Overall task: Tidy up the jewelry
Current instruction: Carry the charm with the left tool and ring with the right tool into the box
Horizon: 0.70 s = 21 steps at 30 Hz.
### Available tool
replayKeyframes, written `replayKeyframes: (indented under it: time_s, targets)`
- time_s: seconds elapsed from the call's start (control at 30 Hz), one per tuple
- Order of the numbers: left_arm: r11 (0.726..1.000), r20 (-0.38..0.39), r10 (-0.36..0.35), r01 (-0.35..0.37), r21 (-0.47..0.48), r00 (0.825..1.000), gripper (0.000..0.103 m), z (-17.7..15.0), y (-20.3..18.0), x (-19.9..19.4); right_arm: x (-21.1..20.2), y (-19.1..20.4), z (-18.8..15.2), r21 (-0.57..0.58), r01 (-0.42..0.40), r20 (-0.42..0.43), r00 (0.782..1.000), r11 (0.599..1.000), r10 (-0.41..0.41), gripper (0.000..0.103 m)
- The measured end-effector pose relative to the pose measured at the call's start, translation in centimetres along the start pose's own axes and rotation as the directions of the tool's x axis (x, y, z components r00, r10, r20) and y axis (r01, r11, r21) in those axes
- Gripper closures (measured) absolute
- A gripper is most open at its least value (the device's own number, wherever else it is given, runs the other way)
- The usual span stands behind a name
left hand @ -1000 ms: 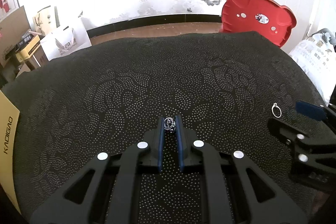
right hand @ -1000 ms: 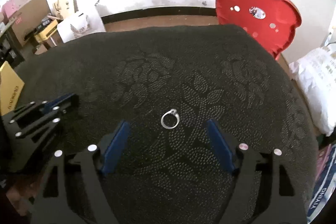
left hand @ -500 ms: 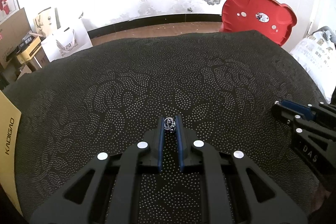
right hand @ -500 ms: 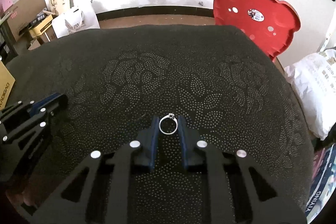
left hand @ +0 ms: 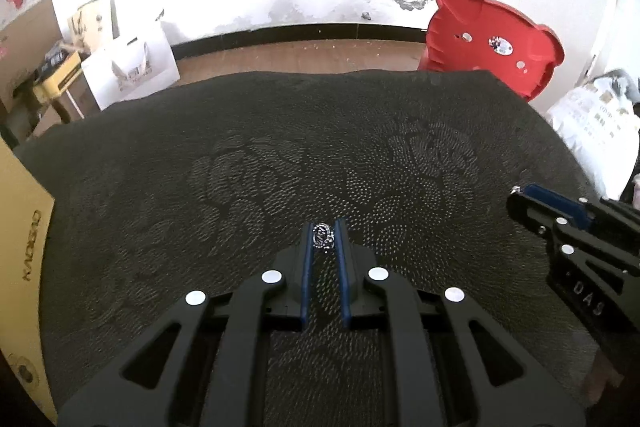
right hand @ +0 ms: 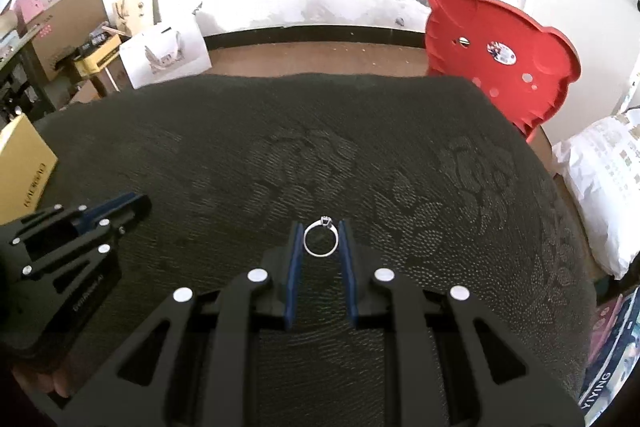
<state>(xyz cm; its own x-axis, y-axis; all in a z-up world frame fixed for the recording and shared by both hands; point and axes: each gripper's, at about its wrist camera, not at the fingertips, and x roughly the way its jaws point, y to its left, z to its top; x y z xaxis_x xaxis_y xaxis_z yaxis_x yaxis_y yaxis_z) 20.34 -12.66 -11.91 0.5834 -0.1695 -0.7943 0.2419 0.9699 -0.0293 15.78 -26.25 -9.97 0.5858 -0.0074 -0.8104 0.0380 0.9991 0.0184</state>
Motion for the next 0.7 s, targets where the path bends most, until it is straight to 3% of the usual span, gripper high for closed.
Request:
replayKeyframes:
  time_s: [0.3, 0.37, 0.7]
  targets:
    - [0.998, -0.040, 0.007, -0.010, -0.058, 0.999, 0.092, -0.3, 5.2, -7.8, -5.1, 3.1, -0.6, 0.016, -0.023, -0.065, 0.998, 1.000, 0.024, 0.085]
    - [0.998, -0.027, 0.035, -0.037, -0.056, 0.999, 0.092, -0.6, 6.5, -10.4, -6.9, 4.4, -0.9, 0.017, -0.031, -0.066, 0.997, 0.999, 0.032, 0.085]
    - [0.989, 0.006, 0.121, -0.120, -0.083, 0.993, 0.092, -2.9, 12.4, -21.0, -16.5, 13.6, -0.8, -0.079, -0.073, -0.053, 0.996, 0.994, 0.069, 0.084]
